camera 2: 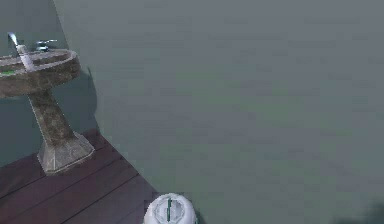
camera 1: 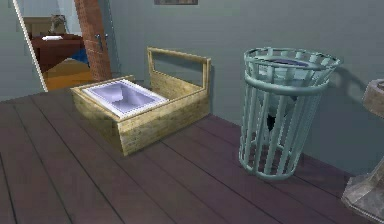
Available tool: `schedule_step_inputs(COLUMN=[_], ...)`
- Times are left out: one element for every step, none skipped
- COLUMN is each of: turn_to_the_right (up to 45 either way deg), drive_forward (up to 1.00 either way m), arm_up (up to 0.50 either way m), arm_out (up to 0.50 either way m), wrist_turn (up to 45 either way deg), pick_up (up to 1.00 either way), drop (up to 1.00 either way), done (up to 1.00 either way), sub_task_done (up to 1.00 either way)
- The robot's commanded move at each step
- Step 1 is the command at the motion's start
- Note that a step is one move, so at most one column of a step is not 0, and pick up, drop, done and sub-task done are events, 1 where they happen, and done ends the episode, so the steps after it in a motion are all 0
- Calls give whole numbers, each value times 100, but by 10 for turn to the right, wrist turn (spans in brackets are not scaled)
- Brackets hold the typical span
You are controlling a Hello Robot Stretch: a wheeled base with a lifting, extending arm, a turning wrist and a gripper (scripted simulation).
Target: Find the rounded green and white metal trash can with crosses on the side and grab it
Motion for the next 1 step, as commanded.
schedule_step_inputs(turn_to_the_right=[0], drive_forward=[0], arm_up=[10], arm_out=[0], wrist_turn=[0], pick_up=[0], drop=[0], done=[0], sub_task_done=[0])
